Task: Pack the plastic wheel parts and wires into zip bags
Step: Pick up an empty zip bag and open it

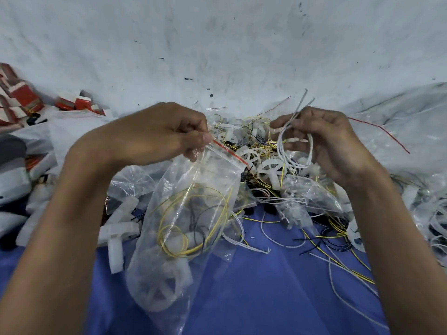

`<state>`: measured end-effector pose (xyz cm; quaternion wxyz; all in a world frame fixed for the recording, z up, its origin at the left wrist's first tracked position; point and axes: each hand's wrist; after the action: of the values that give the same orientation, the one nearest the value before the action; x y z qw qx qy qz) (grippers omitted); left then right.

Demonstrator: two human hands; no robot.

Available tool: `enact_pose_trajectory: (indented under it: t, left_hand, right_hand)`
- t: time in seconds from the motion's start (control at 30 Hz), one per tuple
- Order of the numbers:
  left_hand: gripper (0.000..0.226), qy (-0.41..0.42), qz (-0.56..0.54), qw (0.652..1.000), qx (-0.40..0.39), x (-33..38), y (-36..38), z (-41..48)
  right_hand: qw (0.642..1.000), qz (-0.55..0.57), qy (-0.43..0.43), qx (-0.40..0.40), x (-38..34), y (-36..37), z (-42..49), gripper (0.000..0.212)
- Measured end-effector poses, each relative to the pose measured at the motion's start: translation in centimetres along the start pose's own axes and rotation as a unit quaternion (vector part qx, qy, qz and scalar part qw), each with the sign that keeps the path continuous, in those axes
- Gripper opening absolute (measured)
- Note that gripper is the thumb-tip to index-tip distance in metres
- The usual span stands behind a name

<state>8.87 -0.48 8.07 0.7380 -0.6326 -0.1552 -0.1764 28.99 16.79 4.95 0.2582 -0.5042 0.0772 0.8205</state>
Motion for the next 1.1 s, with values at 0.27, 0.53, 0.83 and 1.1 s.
enact_pose_trajectory:
  t: [0.27, 0.53, 0.83, 1.1]
  left_hand:
    - [0.024, -0.002, -0.015, 1.0, -0.002, 0.2, 0.0, -0.2]
    - [0.025, 0.059, 0.014, 0.993, -0.099, 1.5, 1.0, 0.3]
    - [0.013, 0.092, -0.008, 0.989, -0.115, 1.7, 1.2, 0.5]
    - [0.012, 0.081, -0.017, 0.99, -0.116, 0.9, 0.2, -0.3]
  right_hand:
    - [0.998, -0.063, 0.016, -0.001, 0.1, 0.2, 0.1, 0.03]
    - [0.999, -0.032, 0.022, -0.015, 0.0, 1.1, 0.3, 0.022]
    - [0.991, 0.092, 0.065, -0.067, 1.4, 4.8, 1.4, 0.021]
    - [0.889, -0.289, 0.157, -0.319, 1.2, 7.9, 1.0, 0.027]
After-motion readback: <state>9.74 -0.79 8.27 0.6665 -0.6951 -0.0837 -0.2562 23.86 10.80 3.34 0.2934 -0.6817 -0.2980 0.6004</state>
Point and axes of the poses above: each hand's wrist, its own z-axis towards the middle knuckle, its own y-axis out of the palm, x = y × z, and after that the axes turned 11 degrees about -x, right-handed
